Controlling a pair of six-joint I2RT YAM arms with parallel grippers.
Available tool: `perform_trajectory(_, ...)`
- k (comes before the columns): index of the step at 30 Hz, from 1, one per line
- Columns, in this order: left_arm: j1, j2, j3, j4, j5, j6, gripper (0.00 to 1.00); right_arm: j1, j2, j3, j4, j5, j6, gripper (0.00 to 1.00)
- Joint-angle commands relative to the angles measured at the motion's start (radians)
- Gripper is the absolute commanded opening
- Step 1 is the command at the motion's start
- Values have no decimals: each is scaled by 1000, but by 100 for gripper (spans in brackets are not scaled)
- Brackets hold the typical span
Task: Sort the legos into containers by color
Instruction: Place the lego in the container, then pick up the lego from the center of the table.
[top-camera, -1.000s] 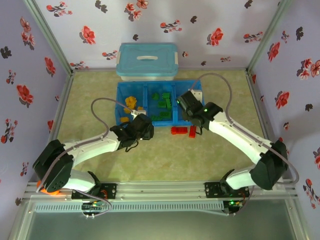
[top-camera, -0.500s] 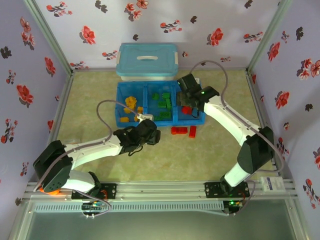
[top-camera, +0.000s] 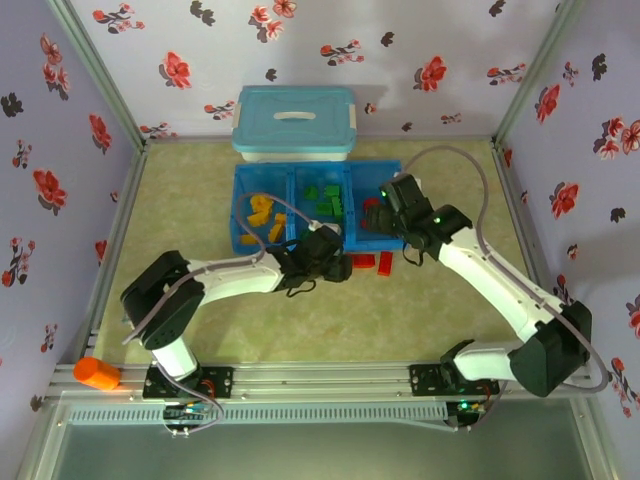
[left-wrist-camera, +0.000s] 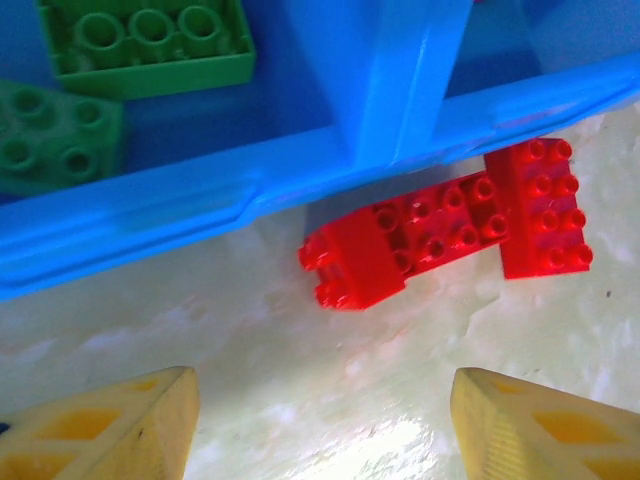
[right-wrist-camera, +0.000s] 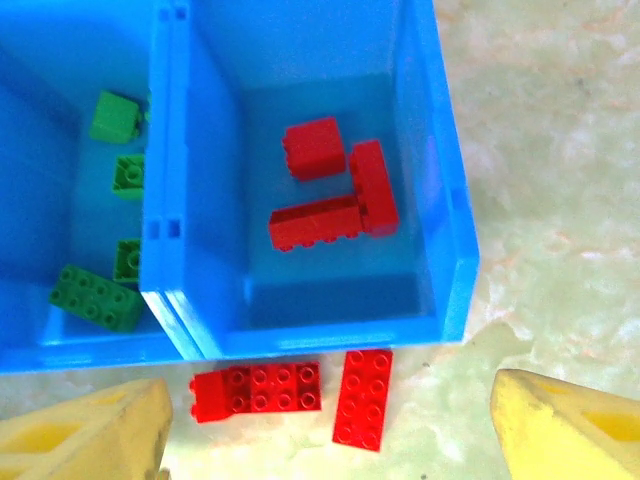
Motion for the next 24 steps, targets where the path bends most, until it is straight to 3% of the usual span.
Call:
perform_trajectory(1,-4,59,71,-5,31,-4,67,0,-46,-59,30,2,26,83)
perform_trajectory(18,24,215,185,-73,27,-31,57,-6,-145,-195,76,6,49,83)
perform_trajectory(24,33,230,198,-76,22,-24,46,-6,-148,-200,78,6,52,82)
